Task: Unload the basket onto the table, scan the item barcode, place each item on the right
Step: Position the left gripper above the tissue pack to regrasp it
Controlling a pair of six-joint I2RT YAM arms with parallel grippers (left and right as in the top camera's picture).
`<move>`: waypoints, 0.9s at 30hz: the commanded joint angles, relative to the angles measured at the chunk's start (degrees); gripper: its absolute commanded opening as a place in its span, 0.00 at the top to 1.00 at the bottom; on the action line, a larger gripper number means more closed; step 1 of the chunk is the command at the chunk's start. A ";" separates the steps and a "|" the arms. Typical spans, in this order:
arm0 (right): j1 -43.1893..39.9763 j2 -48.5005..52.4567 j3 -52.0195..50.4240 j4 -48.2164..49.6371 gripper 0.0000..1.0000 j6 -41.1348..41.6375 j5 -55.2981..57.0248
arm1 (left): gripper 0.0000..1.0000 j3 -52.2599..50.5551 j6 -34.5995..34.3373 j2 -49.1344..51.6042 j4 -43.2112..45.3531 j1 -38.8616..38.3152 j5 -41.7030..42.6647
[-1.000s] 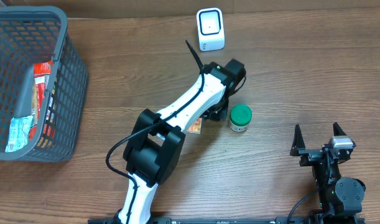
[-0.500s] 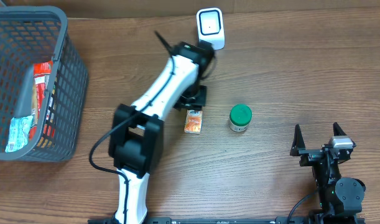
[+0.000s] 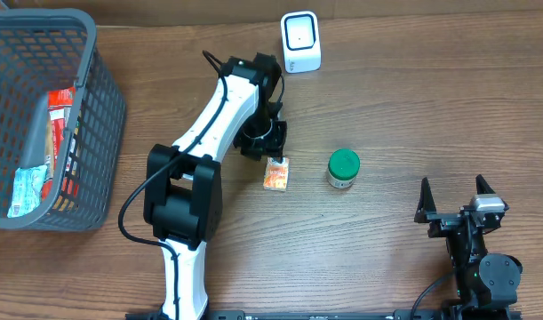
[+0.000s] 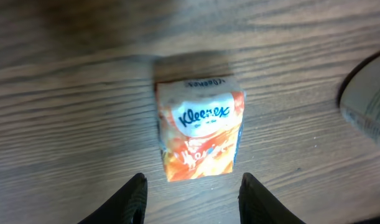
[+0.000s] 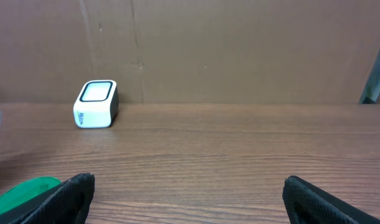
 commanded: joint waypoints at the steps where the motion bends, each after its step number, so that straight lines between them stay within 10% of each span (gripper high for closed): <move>1: -0.31 -0.57 -0.63 0.37 0.00 -0.09 0.07 | 0.60 -2.99 1.88 0.59 2.29 1.01 2.03; 19: -0.31 -0.57 -0.63 0.37 0.00 -0.09 0.07 | 0.64 -16.26 0.20 0.61 14.27 2.97 4.39; 24: -0.31 -0.57 -0.61 0.37 0.00 -0.09 0.07 | 0.95 -17.09 0.20 0.61 15.34 2.99 4.83; 27: -0.31 -0.57 -0.61 0.37 0.00 -0.09 0.07 | 0.96 -17.00 0.20 0.61 15.37 3.10 4.81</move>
